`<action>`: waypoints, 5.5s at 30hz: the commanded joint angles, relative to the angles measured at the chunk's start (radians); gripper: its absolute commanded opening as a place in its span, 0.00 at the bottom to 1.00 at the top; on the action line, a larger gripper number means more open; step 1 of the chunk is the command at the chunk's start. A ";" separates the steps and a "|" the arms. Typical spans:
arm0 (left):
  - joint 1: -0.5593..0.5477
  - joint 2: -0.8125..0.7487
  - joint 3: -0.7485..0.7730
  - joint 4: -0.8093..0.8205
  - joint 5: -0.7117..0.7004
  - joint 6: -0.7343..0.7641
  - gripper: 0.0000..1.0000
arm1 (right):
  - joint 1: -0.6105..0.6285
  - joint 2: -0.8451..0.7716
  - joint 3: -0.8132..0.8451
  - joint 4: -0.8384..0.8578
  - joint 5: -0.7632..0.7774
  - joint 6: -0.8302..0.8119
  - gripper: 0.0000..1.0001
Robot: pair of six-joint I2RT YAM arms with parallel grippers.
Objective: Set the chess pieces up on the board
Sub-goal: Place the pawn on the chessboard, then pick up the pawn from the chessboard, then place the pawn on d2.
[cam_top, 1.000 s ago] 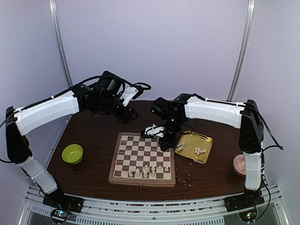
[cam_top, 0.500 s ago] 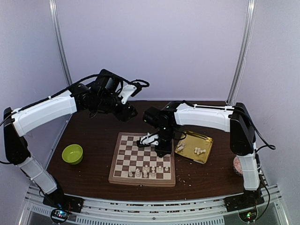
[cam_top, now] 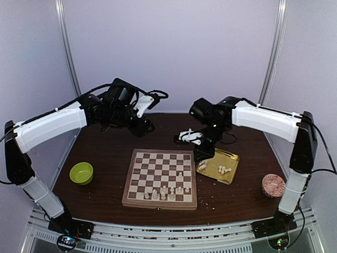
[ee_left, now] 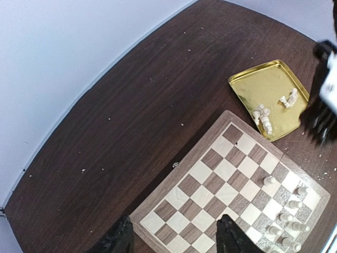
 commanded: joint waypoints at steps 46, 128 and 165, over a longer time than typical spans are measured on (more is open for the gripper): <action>-0.206 0.604 0.304 -0.179 0.179 0.050 0.23 | -0.329 -0.307 -0.452 0.319 -0.190 0.017 0.23; -0.175 0.282 -0.163 -0.144 0.293 0.050 0.09 | -0.324 -0.236 -0.431 0.275 -0.214 -0.006 0.23; -0.155 0.192 0.049 -0.262 0.215 0.100 0.32 | -0.323 -0.239 -0.421 0.260 -0.211 -0.003 0.24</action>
